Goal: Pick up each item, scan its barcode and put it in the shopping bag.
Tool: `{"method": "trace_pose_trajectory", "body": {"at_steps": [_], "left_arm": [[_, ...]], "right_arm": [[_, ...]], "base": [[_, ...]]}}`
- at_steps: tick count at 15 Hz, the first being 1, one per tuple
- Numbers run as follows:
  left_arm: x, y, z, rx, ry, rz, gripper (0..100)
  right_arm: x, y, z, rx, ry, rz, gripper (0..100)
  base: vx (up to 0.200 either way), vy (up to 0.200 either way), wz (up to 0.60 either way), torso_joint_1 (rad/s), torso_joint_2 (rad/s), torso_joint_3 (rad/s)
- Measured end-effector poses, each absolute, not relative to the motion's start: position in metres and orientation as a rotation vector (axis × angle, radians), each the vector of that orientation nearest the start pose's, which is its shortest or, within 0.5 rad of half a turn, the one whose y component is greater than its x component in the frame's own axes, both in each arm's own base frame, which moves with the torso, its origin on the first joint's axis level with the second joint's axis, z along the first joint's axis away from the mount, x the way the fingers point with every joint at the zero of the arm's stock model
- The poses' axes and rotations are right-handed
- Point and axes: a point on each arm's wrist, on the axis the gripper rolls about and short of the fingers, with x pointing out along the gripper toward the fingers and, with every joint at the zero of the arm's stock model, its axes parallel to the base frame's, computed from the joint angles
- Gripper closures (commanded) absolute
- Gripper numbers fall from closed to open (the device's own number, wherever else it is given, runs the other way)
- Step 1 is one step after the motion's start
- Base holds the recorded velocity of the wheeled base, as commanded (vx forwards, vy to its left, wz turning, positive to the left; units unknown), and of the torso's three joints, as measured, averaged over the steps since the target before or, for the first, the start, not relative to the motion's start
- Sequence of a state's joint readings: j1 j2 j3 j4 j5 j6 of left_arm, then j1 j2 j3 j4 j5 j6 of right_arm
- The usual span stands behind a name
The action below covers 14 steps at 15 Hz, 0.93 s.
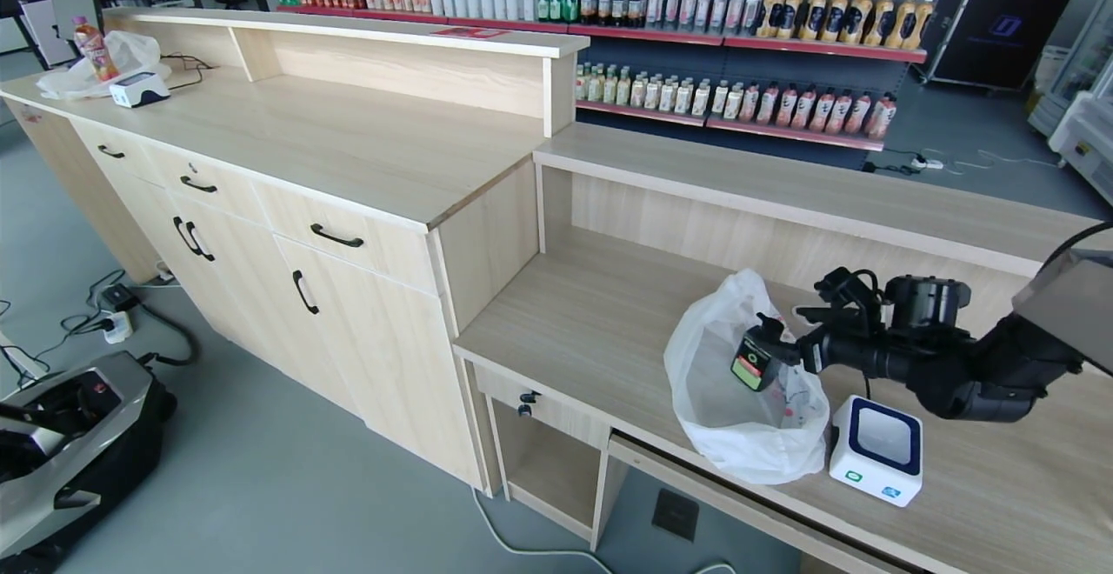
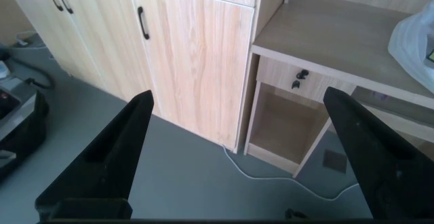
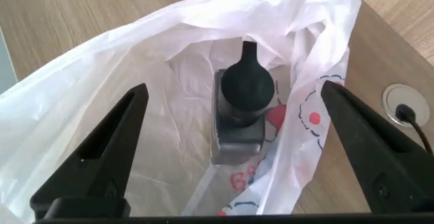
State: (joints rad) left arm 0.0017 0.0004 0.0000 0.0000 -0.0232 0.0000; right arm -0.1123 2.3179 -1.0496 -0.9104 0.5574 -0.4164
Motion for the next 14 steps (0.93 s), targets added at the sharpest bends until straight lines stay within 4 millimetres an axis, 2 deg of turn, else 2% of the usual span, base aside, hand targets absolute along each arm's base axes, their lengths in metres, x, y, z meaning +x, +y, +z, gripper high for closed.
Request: {"method": "trace_pose_trajectory", "body": {"at_steps": [2,4,7,9,11,12,14], "left_arm": [[-0.023,-0.001,0.075,0.0,0.0,-0.021,0],[-0.023,-0.001,0.075,0.0,0.0,-0.022,0],[-0.023,-0.001,0.075,0.0,0.001,-0.023,0],[-0.023,-0.001,0.075,0.0,0.0,-0.022,0],[-0.023,-0.001,0.075,0.0,0.0,-0.022,0],[-0.023,-0.001,0.075,0.0,0.0,-0.021,0],[-0.023,-0.001,0.075,0.0,0.0,-0.021,0]], "right_arm": [[0.391,-0.044,0.073,-0.29,0.248,0.474,0],[0.354,-0.055,0.104,-0.301,0.273,0.436,0],[0.275,-0.08,0.151,-0.301,0.362,0.327,0],[0.217,-0.102,0.165,-0.289,0.468,0.173,0],[0.18,-0.12,0.17,-0.297,0.532,0.005,0],[0.171,-0.129,0.17,-0.303,0.543,-0.064,0],[0.168,-0.146,0.169,-0.333,0.511,-0.158,0]], "base": [[0.0,0.0,0.0,0.0,0.0,0.0],[0.0,0.0,-0.6,0.0,0.0,0.007],[0.0,0.0,-0.6,-0.074,0.16,0.077],[0.0,0.0,-0.6,-0.01,0.03,0.007],[0.0,0.0,-0.6,-0.005,0.01,0.005],[0.0,0.0,-0.6,0.002,0.0,0.002],[0.0,0.0,-0.3,0.001,0.0,0.001]]}}
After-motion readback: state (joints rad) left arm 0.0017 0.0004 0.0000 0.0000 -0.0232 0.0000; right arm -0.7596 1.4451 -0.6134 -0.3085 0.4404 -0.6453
